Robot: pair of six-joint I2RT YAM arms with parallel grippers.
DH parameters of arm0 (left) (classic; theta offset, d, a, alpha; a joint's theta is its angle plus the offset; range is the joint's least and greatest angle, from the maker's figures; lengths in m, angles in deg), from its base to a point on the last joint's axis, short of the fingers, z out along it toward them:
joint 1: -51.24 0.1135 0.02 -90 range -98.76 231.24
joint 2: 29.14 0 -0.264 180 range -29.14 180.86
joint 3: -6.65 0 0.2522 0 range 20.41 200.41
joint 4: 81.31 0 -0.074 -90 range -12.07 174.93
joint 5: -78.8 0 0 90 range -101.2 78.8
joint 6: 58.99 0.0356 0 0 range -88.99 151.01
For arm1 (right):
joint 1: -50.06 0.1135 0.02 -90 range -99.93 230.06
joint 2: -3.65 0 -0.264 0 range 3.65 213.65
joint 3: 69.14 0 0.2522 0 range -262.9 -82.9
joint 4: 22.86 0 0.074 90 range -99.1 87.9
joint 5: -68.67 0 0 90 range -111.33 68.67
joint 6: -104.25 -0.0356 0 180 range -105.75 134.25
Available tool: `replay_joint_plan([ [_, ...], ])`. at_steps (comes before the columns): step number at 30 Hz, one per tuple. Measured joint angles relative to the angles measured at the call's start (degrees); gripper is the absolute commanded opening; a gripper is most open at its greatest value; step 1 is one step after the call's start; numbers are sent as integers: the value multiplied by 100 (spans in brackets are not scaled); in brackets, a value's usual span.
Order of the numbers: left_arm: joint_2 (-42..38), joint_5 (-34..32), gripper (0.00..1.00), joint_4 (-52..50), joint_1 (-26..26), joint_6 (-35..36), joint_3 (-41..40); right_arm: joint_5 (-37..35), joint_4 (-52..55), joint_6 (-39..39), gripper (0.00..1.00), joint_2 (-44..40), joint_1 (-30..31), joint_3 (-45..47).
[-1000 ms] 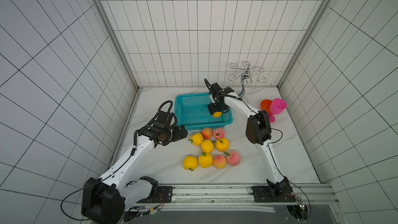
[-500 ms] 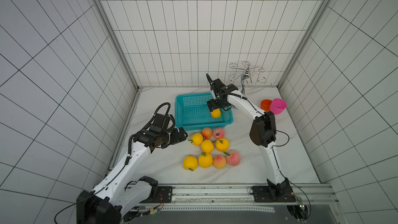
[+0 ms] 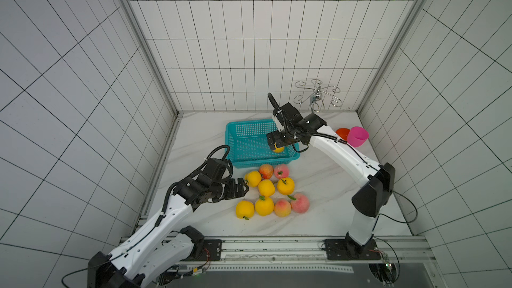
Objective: Put the peaches into the basket
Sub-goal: Place the peach in the basket, then pick up the peach from the center of the board.
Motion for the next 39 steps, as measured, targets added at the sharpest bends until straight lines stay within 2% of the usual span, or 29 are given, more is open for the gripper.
replay_joint_plan([
  [9,278,-466,98,-20,-868,-413,-33,271,-293,-273,96,-1384,214,1912],
  [15,538,-669,98,-28,-1067,-811,-63,684,-468,-181,96,-2354,216,2855],
  [22,852,-925,98,-39,-1296,-1462,-63,1228,-520,-26,96,-3185,216,3556],
  [29,1346,-1285,98,-9,-1838,-2124,-63,1729,-649,13,96,-3823,216,4312],
  [33,1482,-1449,97,0,-2090,-2463,-63,1902,-651,7,99,-3976,216,4448],
  [39,1572,-1572,96,11,-2155,-2715,-63,2022,-695,-55,100,-4262,216,4618],
])
